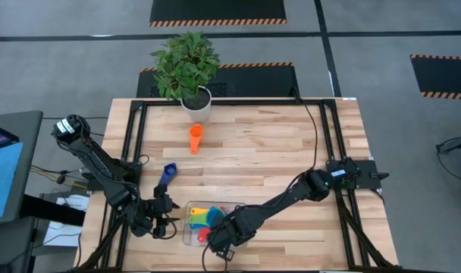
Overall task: Nest measuring cups in basket
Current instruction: Stack the light blue measuring cup on top of the green measuring cup
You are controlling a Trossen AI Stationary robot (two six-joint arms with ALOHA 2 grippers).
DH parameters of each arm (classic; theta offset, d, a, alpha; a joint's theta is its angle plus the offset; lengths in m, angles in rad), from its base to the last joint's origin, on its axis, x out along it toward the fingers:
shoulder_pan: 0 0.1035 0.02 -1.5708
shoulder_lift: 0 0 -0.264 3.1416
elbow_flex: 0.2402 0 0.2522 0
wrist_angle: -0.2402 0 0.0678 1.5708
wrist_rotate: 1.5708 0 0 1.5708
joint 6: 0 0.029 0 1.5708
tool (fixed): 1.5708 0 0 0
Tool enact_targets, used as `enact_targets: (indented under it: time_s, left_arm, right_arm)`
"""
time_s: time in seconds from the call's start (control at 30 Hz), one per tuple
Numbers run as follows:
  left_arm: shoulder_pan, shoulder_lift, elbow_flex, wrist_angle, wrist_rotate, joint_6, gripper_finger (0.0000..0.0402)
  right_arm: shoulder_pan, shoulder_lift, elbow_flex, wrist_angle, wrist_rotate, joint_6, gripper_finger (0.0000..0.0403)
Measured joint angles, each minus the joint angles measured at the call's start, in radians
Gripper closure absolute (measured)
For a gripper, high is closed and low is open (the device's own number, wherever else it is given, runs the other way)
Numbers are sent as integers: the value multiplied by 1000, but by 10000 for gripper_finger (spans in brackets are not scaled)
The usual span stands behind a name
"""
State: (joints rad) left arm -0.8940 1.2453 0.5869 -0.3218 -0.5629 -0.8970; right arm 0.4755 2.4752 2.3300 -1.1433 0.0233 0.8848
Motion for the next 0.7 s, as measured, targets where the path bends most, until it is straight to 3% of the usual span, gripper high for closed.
enact_targets:
  time_s: [0.17,0.43,0.7]
  left_arm:
    - [0,0,0,0,-9,0,210]
    - [0,0,0,0,-9,0,210]
    - [0,0,0,1,-9,-2,210]
  right_arm:
    - [0,-2,1,96,-1,-29,382]
    - [-2,-1,-1,55,1,-20,396]
    - [2,0,-1,35,8,-11,382]
